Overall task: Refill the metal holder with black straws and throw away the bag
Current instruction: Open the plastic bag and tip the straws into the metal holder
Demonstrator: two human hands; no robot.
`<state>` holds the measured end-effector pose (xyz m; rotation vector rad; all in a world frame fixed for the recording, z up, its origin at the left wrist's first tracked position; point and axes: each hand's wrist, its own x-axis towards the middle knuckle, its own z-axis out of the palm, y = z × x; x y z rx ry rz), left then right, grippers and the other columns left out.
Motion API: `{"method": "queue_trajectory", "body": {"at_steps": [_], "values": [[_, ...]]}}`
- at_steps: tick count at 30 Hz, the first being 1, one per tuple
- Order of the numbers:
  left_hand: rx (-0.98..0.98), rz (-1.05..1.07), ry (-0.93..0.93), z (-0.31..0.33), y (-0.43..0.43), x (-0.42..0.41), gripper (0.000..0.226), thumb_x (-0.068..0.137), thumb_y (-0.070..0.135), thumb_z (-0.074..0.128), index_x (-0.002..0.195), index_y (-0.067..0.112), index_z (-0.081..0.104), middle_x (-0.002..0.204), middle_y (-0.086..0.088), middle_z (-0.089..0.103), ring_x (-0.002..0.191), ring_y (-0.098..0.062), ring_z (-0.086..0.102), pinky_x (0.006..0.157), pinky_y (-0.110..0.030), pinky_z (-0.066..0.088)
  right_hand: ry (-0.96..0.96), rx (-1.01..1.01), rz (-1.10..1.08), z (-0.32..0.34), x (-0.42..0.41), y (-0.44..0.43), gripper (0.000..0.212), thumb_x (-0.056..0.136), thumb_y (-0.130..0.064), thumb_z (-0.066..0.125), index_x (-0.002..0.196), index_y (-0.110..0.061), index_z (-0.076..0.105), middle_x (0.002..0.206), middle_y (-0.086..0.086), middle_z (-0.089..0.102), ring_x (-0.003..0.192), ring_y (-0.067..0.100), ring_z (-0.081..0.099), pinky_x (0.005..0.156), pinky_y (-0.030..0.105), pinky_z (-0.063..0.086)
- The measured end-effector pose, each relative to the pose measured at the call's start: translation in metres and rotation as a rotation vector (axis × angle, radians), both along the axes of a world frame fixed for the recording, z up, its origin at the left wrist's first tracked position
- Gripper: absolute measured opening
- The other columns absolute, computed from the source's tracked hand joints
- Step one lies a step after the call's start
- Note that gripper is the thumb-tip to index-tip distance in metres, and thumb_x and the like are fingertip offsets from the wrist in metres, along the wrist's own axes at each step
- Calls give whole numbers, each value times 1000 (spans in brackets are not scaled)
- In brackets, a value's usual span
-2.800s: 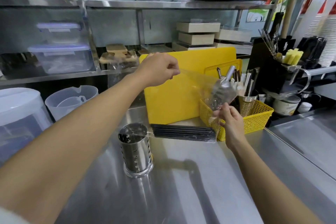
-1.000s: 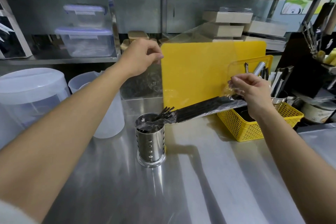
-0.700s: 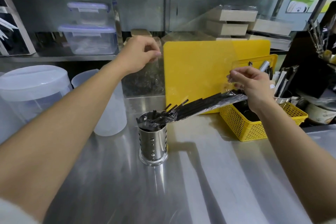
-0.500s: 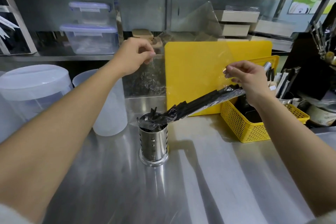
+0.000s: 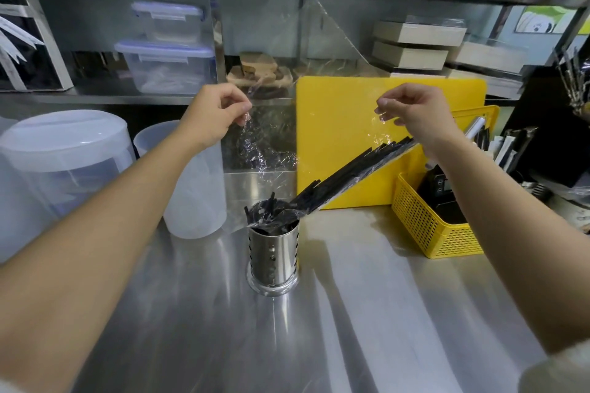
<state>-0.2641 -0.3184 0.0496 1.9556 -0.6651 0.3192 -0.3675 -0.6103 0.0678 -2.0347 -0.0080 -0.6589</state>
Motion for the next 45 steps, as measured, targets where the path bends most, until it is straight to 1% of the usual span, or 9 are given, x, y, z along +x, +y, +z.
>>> {"method": "queue_trajectory", "body": {"at_steps": [5, 11, 17, 22, 27, 30, 33, 37, 45], "values": [[-104, 31, 27, -9, 5, 2, 20, 90, 3, 53, 75, 16, 57, 69, -4, 59, 52, 2, 57, 64, -14, 49, 11, -100, 8, 14, 10, 13, 8, 89, -16, 60, 92, -12, 65, 78, -3, 65, 68, 5, 61, 61, 17, 42], [-214, 79, 65, -21, 20, 7, 22, 89, 1, 53, 74, 18, 56, 71, -4, 58, 56, 0, 59, 63, -13, 50, 16, -193, 22, 28, 22, 34, 8, 89, -17, 60, 92, -12, 64, 84, 4, 67, 71, 8, 61, 59, 17, 42], [-298, 103, 101, -42, 39, 12, 23, 89, 1, 54, 76, 20, 58, 63, 6, 64, 55, 5, 60, 55, -8, 48, -6, -309, 36, 31, 31, 59, 15, 89, -17, 60, 96, -4, 66, 89, 12, 69, 86, 26, 67, 75, 31, 52], [-312, 76, 99, -58, 48, 17, 30, 89, 4, 55, 76, 30, 62, 72, 9, 64, 65, 2, 62, 63, -14, 53, -26, -365, 26, 32, 30, 68, 28, 88, -30, 60, 101, -5, 65, 99, 11, 68, 93, 23, 62, 83, 38, 53], [-344, 65, 79, -65, 52, 18, 33, 91, 1, 51, 78, 29, 62, 69, 11, 66, 65, 2, 63, 64, -15, 54, -221, -171, -28, 21, 20, 55, 29, 90, -36, 56, 104, -12, 62, 94, -6, 61, 86, 1, 56, 71, 6, 43], [-371, 71, 74, -68, 54, 17, 32, 91, -1, 48, 80, 27, 61, 63, 17, 68, 64, 2, 63, 63, -12, 52, -260, 213, -96, 1, 17, 35, 23, 92, -32, 54, 104, -13, 58, 99, -1, 62, 94, 12, 59, 79, 23, 46], [-376, 78, 79, -73, 55, 18, 34, 91, 0, 49, 79, 29, 61, 65, 15, 68, 65, 3, 62, 65, -13, 51, 30, 514, -67, -28, 19, 14, 34, 94, -29, 50, 122, -10, 52, 123, 7, 59, 112, 19, 56, 84, 33, 45], [-367, 67, 89, -76, 55, 20, 32, 91, 2, 50, 78, 29, 62, 76, 3, 64, 66, 3, 62, 72, -23, 50, 263, 552, 117, -58, 19, 13, 39, 96, -27, 47, 132, -14, 45, 133, 8, 55, 120, 22, 52, 91, 39, 43], [-389, 91, 131, -80, 52, 16, 28, 91, 4, 50, 78, 25, 60, 72, 3, 65, 64, 3, 63, 63, -11, 51, 44, 542, 85, -52, 30, 46, 20, 93, -25, 53, 108, -20, 64, 105, 1, 69, 105, 21, 62, 82, 36, 48]]}}
